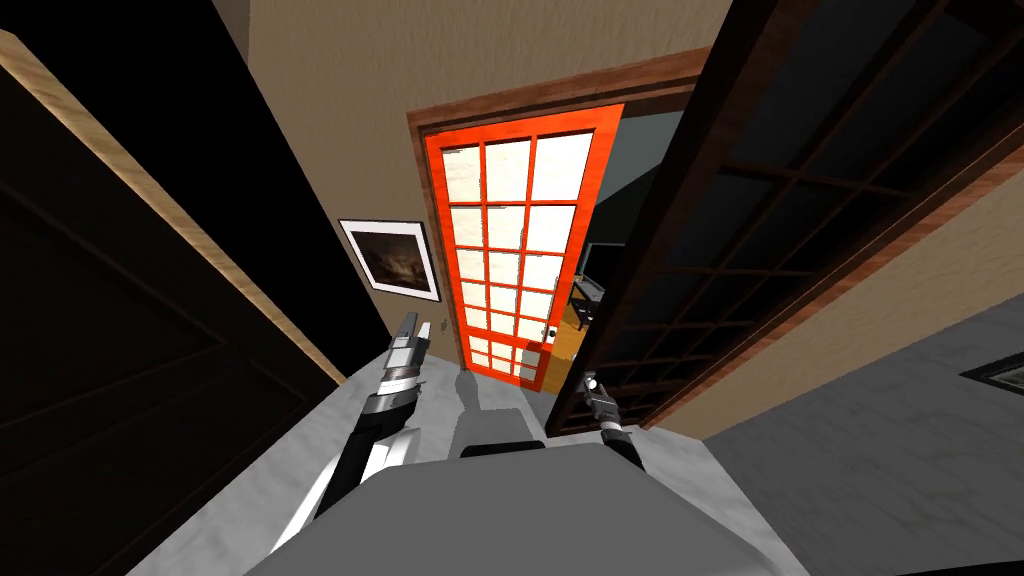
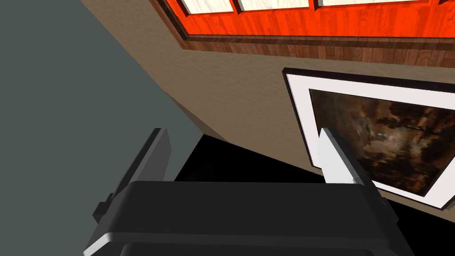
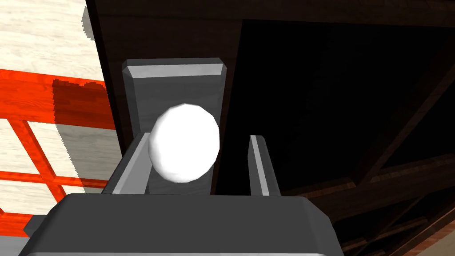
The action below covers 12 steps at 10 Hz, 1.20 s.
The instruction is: Pull the door open
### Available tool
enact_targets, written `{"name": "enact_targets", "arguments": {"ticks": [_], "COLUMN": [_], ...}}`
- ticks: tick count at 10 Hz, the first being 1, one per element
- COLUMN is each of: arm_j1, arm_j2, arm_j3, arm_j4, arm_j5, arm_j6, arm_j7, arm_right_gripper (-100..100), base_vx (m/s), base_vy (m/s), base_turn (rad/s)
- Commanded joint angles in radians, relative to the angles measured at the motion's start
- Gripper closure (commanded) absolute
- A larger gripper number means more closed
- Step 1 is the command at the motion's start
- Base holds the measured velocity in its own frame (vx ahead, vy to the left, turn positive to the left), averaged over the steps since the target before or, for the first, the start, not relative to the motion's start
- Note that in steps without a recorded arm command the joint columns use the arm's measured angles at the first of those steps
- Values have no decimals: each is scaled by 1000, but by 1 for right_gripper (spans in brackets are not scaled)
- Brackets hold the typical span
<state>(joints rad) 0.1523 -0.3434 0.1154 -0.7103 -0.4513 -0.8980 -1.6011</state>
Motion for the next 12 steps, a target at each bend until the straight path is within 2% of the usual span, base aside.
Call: {"name": "enact_targets", "arguments": {"ticks": [1, 4, 11, 12], "arm_j1": [16, 31, 59, 59], "arm_j2": [-27, -68, -144, -133], "arm_j3": [20, 81, 192, 186], "arm_j4": [10, -8, -42, -37], "arm_j5": [12, 49, 116, 111], "arm_j6": [-20, -78, -182, -168], "arm_j7": [-32, -99, -219, -206], "arm_right_gripper": [100, 100, 100, 100], "base_vx": [-210, -213, -194, -75], "base_vy": [-102, -112, -98, -38], "base_turn": [214, 237, 193, 48]}}
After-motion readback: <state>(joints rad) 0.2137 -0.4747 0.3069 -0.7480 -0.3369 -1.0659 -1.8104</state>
